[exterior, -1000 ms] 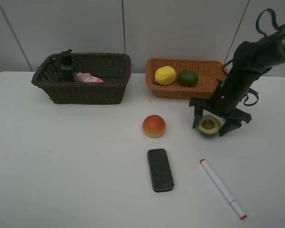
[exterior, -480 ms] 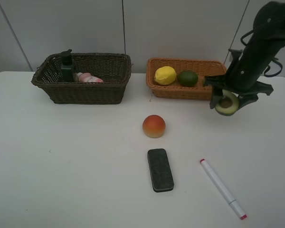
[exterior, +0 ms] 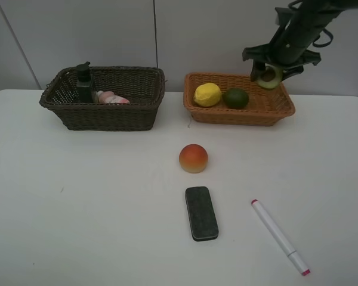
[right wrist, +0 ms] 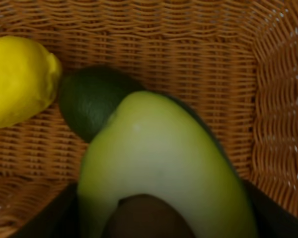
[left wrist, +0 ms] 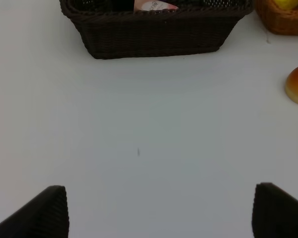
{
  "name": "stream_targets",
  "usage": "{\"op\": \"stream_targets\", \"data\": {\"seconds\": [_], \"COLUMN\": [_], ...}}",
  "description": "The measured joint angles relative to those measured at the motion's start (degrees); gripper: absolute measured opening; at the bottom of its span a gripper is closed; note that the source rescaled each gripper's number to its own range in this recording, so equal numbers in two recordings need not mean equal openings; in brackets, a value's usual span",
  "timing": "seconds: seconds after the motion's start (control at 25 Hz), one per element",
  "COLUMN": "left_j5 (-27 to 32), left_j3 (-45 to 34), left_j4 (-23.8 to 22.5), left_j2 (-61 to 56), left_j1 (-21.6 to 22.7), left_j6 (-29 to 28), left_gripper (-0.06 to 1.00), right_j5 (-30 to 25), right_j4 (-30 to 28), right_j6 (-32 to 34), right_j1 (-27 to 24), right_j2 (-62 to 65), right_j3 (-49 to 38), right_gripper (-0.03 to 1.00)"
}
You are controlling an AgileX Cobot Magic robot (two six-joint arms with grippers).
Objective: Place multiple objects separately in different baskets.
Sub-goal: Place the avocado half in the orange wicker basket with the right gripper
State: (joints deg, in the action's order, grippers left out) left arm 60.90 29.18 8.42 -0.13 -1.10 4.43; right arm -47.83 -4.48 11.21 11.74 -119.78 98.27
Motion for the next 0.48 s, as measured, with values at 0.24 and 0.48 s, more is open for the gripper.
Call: {"op": "stream_targets", "data": {"seconds": [0.24, 0.48], "left_j5": [-0.05, -0.05], "left_j3": [0.0, 0.0], "left_j4": [0.0, 0.0], "left_j2": [0.0, 0.0], "left_j1": [0.0, 0.0], "left_j6": [0.0, 0.0], "left_gripper": [0.92, 0.92], "right_j5": [-1.71, -5.73], "right_j4": [-0.69, 0.4], "right_j6": [-2.18, -2.99], "right_j1": [0.0, 0.05], "right_j2": [-7.76, -7.64], "right_j3": [4.84, 5.03], "right_gripper": [0.74, 0.98]}}
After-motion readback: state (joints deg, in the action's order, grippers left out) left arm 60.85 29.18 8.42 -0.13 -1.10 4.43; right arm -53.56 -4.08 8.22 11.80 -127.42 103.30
